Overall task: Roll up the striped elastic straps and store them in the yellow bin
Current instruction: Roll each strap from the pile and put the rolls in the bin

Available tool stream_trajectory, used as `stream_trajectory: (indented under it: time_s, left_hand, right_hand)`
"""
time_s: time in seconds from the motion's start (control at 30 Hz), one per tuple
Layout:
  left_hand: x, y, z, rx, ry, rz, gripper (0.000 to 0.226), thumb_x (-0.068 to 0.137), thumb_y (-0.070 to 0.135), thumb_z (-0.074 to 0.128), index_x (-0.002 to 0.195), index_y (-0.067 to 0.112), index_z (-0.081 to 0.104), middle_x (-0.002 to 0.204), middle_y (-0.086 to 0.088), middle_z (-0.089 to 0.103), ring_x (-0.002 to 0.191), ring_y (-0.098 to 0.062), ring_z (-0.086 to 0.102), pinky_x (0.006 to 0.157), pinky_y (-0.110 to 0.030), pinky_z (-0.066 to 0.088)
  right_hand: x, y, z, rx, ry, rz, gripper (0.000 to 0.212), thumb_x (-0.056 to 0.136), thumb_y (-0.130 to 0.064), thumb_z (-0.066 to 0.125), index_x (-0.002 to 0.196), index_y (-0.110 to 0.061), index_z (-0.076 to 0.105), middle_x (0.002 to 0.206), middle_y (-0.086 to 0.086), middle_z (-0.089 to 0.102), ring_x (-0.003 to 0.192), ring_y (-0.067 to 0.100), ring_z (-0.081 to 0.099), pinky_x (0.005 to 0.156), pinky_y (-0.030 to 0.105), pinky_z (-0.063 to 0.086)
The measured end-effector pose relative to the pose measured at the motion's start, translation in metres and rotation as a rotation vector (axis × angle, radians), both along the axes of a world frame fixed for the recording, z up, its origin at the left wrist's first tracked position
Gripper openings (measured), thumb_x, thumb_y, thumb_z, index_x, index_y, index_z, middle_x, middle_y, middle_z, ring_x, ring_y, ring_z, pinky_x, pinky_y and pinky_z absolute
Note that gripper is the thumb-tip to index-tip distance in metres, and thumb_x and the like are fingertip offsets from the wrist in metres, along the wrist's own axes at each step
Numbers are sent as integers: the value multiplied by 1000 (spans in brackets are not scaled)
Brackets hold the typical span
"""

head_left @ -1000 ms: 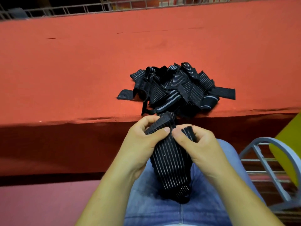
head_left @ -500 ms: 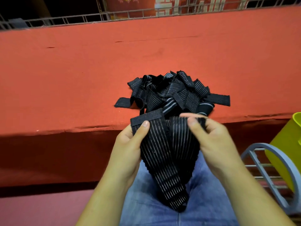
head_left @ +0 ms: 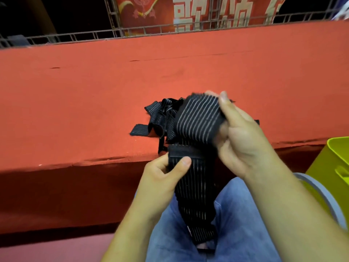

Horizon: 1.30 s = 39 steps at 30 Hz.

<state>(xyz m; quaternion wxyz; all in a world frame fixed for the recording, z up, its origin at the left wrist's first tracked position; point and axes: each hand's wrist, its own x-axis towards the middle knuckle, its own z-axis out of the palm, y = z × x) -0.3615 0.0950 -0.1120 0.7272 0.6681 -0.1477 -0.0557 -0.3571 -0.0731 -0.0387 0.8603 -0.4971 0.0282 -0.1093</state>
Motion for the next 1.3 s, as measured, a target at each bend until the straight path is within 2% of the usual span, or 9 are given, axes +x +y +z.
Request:
stream_trajectory:
  time_s: [0.1,0.17,0.33,0.43,0.6,0.9,1.03,1.17,1.3]
  left_hand:
    - [5,1,2,-95,81,60,32,89,40,77,107,14,80,106,-9,79,101,-27,74,88,-44,56]
    - [8,1,6,-154,109,82,38,85,45,78,106,13,79,101,-9,78,86,-21,69,78,-39,50]
    - [5,-3,18,-322,160,96,31,89,29,67,111,8,78,116,-15,77,114,-28,72,102,-44,53]
    - [4,-4,22,-373,170,113,33,91,26,64,115,5,74,117,-15,77,115,-29,72,102,-44,54]
    - [8,1,27,-398,160,157,34,93,26,61,117,6,73,118,-14,76,113,-26,73,98,-43,54]
    - [33,27,20,-449,125,314,24,104,16,53,114,5,71,112,-9,78,108,-17,73,85,-23,58]
    - [29,25,14,-370,166,269,22,105,15,51,110,8,72,103,-5,80,96,-12,75,80,-24,60]
    - [23,23,8,-242,177,223,21,105,15,52,110,9,71,66,5,72,59,1,67,85,-32,64]
    - [19,23,2,-199,190,174,22,104,16,52,114,8,71,61,3,72,63,-2,69,82,-30,64]
  right_hand:
    - [-6,-4,-33,-114,95,110,66,86,-66,55,135,-23,66,127,3,77,111,17,75,92,36,56]
    - [-19,-5,-59,-189,175,225,70,84,-69,53,138,-25,65,129,7,76,115,21,74,93,36,55]
    - [-52,4,-105,-171,300,313,52,94,-49,70,124,-6,72,117,30,73,97,32,73,75,36,62]
    - [-61,4,-116,-275,399,389,35,83,-50,73,93,-18,84,90,14,76,78,21,72,62,29,56]
    - [-65,-7,-138,-241,529,504,45,90,-51,77,101,-9,84,111,24,77,104,30,73,97,44,54]
    - [-62,-28,-150,-378,278,374,51,79,-52,86,104,-8,79,101,19,79,91,24,73,79,32,58]
    - [-54,-29,-144,-422,188,267,73,68,-67,89,101,-3,75,104,29,76,89,22,70,78,38,55]
    - [-51,-27,-132,-387,157,154,34,85,-40,77,97,-8,79,99,17,81,88,16,72,78,29,58]
    - [-47,-25,-128,-337,116,56,57,88,-51,76,99,4,69,94,19,75,88,20,63,81,38,50]
